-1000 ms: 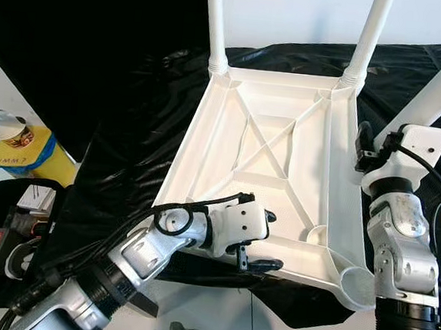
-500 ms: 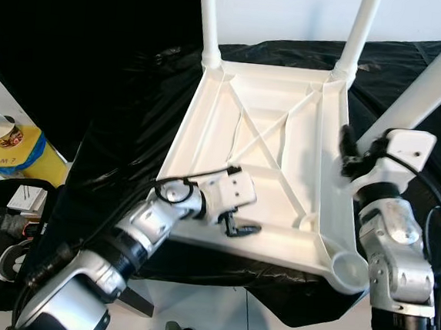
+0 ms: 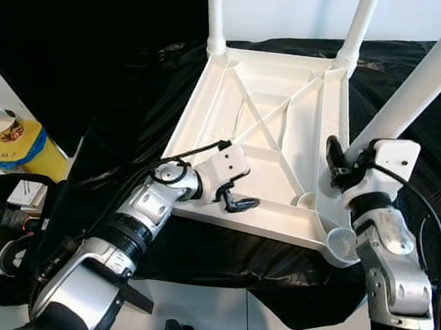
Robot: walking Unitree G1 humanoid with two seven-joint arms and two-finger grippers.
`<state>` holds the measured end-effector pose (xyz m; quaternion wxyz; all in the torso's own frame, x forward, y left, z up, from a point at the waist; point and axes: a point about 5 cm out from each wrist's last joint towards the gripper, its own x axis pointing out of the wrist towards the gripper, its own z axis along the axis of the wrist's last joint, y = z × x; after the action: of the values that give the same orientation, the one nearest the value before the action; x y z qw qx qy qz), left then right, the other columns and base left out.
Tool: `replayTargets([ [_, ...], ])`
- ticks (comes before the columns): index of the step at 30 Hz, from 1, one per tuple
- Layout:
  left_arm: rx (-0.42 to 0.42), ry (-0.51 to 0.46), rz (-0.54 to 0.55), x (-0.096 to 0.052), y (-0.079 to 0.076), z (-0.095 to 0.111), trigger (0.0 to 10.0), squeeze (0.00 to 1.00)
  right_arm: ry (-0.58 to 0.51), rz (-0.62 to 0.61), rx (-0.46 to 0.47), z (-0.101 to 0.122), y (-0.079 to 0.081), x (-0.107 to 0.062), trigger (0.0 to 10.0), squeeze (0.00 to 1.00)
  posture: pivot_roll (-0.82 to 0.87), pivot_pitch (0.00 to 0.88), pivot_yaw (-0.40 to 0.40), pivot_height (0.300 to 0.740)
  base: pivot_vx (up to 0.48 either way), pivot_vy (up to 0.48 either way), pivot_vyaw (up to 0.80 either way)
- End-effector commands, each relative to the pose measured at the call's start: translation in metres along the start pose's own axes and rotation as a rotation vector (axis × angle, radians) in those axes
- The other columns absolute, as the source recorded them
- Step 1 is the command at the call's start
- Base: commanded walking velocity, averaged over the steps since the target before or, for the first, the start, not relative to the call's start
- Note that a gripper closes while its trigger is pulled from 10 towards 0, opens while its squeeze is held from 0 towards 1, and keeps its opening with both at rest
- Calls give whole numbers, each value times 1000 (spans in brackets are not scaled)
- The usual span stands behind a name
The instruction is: Building children table
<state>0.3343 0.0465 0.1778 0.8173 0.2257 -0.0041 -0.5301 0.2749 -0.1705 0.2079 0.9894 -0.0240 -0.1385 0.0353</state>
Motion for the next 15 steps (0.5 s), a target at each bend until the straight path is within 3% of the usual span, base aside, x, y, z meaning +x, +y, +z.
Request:
replayTargets([
  [1,-15,-36,185,-3,5,0,10000,0,-8,15,-2,3,3,-3,10000,0,-145,171,65,740,0,0,0],
  [5,10,-105,77,-5,-14,5,10000,0,5,20,0,1,5,-8,10000,0,-141,171,61,740,0,0,0],
  [8,-16,-130,62,-6,-21,6,10000,0,13,21,0,-1,6,-10,10000,0,-136,168,58,740,0,0,0],
  [15,-41,-150,85,-5,-24,8,10000,0,18,1,-1,-3,3,-8,10000,0,-128,159,54,740,0,0,0],
])
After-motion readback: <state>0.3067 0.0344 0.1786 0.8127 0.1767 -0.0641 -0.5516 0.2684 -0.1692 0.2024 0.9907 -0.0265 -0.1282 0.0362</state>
